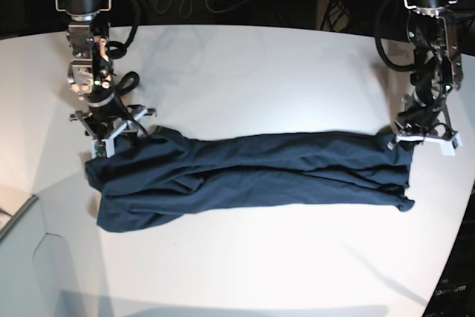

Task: Layout the t-shirt on the table in an organized manner, then fold the t-shirt properly
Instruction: 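Grasp the folded edge of the shirt with both grippers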

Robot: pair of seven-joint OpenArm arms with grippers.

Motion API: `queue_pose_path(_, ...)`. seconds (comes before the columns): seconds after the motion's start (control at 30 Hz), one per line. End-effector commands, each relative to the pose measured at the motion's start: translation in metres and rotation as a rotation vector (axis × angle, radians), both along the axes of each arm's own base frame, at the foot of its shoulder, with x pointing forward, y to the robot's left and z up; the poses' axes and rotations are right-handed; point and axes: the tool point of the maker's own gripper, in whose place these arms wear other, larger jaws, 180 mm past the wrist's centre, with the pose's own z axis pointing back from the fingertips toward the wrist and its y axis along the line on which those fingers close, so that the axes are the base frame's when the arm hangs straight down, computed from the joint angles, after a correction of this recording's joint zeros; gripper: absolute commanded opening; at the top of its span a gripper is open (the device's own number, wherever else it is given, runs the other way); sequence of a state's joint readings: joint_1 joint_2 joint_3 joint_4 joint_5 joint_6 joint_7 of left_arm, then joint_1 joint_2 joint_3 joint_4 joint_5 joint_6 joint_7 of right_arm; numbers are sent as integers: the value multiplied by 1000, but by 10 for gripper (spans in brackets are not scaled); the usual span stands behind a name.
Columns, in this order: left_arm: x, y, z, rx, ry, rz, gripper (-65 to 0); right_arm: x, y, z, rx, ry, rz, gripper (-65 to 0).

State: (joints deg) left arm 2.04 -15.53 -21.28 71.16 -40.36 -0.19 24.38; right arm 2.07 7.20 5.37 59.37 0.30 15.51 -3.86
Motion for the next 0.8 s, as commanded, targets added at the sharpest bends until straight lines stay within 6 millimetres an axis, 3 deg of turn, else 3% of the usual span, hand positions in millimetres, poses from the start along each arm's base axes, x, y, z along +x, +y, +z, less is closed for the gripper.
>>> queue_pose_path(0.0, 9, 8, 16, 21, -48, 3, -648, 3, 7, 4, 19, -2, 51, -484)
queue_pose_path(0.1, 9, 8, 16, 21, -48, 3, -648, -2, 17, 3, 49, 5, 101, -637)
queue_pose_path(0.13, 9, 8, 16, 21, -48, 3, -648, -7, 17, 1, 49, 11, 103, -650)
queue_pose_path(0.27, 11, 8, 20, 27, -58, 0, -648, -22, 20, 22, 29, -46, 124, -650)
queue_pose_path(0.37, 6, 7, 30, 44, -80, -10, -648, -37, 25, 53, 5, -122, 149, -650)
queue_pose_path(0.43, -2, 15, 45, 59, -118, 17, -648, -51, 17, 76, -22, -169, 134, -650)
queue_pose_path(0.57, -28, 33, 69, 83, -175, 91, -648, -77, 6, 119, -47, -252, 69, -650)
queue_pose_path(0.77, -72, 55, 78, 134, -165, 158, -648, -111, -6, 149, -80, -278, -6, -650)
